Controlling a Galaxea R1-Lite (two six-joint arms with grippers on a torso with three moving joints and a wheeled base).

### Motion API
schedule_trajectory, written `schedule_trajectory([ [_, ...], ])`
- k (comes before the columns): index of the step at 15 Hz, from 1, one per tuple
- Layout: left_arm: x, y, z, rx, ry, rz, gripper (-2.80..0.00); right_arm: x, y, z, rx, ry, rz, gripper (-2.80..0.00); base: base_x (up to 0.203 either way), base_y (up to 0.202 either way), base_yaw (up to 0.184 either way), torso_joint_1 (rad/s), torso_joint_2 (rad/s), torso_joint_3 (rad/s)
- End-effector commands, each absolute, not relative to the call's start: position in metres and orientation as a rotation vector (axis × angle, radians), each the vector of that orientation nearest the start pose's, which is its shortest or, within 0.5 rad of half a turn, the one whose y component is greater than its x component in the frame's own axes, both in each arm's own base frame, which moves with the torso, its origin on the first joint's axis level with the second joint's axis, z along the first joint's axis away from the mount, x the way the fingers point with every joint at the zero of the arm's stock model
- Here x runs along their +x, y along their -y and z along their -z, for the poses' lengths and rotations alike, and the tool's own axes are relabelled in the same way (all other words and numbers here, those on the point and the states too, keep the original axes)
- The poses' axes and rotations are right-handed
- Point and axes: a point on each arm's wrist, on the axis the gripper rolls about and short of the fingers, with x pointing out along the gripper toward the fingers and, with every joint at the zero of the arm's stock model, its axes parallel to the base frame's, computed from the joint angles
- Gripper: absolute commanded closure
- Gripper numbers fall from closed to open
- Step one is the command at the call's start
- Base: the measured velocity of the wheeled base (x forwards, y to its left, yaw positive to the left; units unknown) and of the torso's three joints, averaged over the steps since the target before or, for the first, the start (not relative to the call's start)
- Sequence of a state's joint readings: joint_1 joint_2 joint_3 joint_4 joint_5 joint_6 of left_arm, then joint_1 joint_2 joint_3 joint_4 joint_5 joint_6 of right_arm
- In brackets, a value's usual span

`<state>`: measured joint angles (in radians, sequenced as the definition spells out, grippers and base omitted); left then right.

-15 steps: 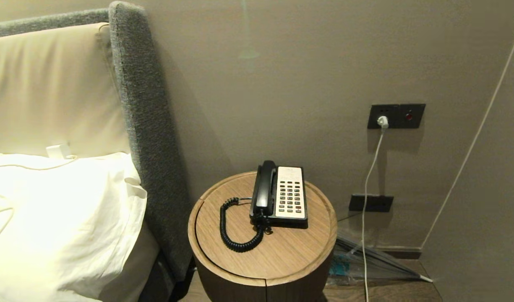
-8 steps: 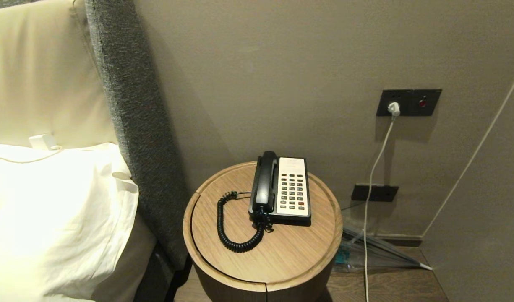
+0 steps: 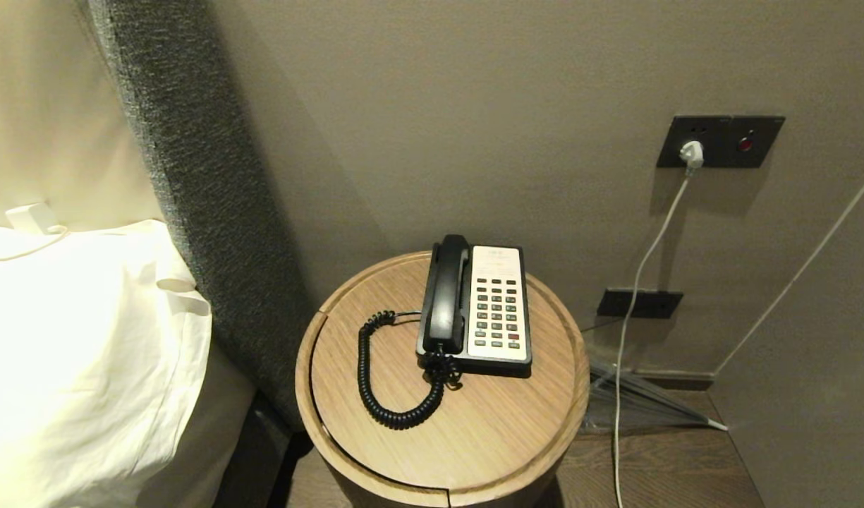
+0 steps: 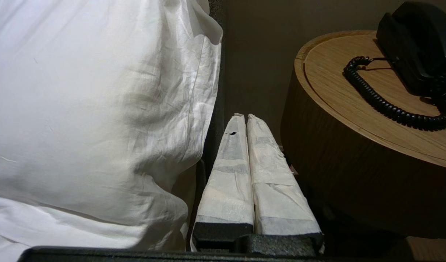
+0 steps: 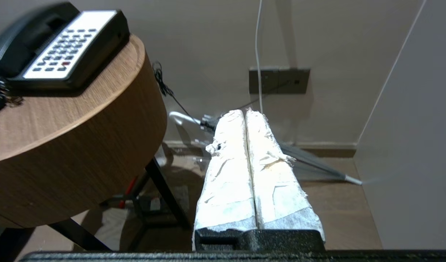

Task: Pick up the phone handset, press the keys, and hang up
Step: Pick up the desk phone handset

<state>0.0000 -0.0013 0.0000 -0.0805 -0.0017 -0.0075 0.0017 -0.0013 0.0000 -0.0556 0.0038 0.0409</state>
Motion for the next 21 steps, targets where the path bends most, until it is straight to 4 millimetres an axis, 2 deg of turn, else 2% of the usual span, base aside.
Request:
schedule_trajectory([
  [1, -0.0204, 0.0000, -0.0740, -0.008, 0.046, 0.002, 0.00, -0.0213, -0.0001, -0.0753, 0.041, 0.035, -0.008, 0.00, 0.000, 0.000, 0.000, 0.002, 0.01, -0.188],
  [18, -0.0204, 0.0000, -0.0740, -0.010, 0.046, 0.002, 0.00, -0.0213, -0.0001, -0.0753, 0.041, 0.035, -0.007, 0.00, 0.000, 0.000, 0.000, 0.003, 0.00, -0.197],
  [21, -0.0204, 0.0000, -0.0741, -0.009, 0.048, 0.002, 0.00, -0.0213, -0.0001, -0.0753, 0.041, 0.035, -0.007, 0.00, 0.000, 0.000, 0.000, 0.002, 0.00, -0.065],
])
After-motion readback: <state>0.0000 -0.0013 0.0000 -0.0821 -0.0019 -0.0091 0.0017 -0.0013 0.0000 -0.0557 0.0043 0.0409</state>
